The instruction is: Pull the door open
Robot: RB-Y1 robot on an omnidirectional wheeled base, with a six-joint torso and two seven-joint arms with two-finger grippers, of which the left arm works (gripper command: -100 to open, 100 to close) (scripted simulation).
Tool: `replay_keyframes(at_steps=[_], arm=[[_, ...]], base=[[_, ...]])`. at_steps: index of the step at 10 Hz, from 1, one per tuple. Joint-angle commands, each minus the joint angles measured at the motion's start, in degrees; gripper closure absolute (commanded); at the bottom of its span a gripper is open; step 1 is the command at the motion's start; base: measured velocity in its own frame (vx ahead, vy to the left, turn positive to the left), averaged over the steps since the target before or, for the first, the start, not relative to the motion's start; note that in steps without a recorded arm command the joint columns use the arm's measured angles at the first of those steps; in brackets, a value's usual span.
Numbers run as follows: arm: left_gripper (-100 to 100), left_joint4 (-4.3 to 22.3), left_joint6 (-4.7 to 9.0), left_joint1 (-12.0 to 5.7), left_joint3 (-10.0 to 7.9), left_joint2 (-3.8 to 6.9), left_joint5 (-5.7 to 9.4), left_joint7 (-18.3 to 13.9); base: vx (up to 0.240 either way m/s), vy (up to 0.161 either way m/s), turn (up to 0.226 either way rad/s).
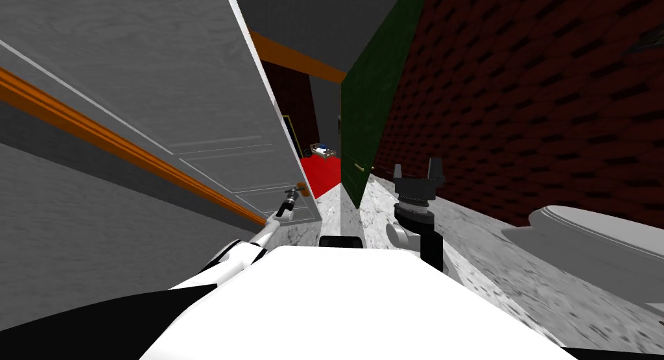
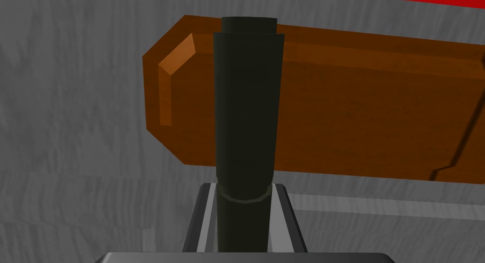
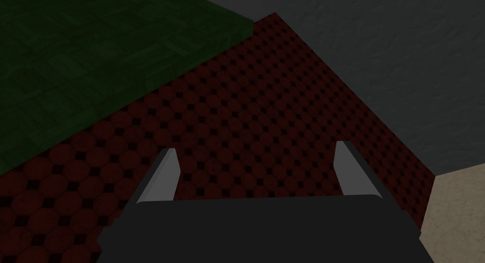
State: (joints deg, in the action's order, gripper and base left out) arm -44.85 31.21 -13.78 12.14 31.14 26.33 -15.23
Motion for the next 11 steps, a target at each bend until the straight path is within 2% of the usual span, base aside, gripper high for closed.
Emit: replay_keyframes(at_steps=[1, 2, 3, 4, 5, 9, 11], arm=[[100, -0.1, 0.56, 0.05, 1.16, 0.52, -0.07, -1.0], [100, -0.4, 0.70, 0.19, 1.66, 0.79, -0.08, -1.3], [100, -0.1, 0.55, 0.05, 1.34, 0.61, -0.09, -1.0], [100, -1.1, 1.40, 0.96, 3.17, 1.77, -0.09, -2.3], [100, -1.5, 1.68, 1.19, 3.68, 2.16, -0.08, -2.7], [100, -4.4, 4.25, 3.36, 8.39, 5.72, 0.05, -6.2], [100, -5.6, 5.24, 4.20, 10.21, 7.10, 0.10, -7.6]], base=[[-0.202, 0.054, -0.065], [-0.216, 0.058, -0.059], [-0.099, 0.024, -0.023], [-0.139, 0.031, -0.058], [-0.200, 0.067, -0.067], [-0.179, 0.091, -0.073], [-0.192, 0.067, -0.058]])
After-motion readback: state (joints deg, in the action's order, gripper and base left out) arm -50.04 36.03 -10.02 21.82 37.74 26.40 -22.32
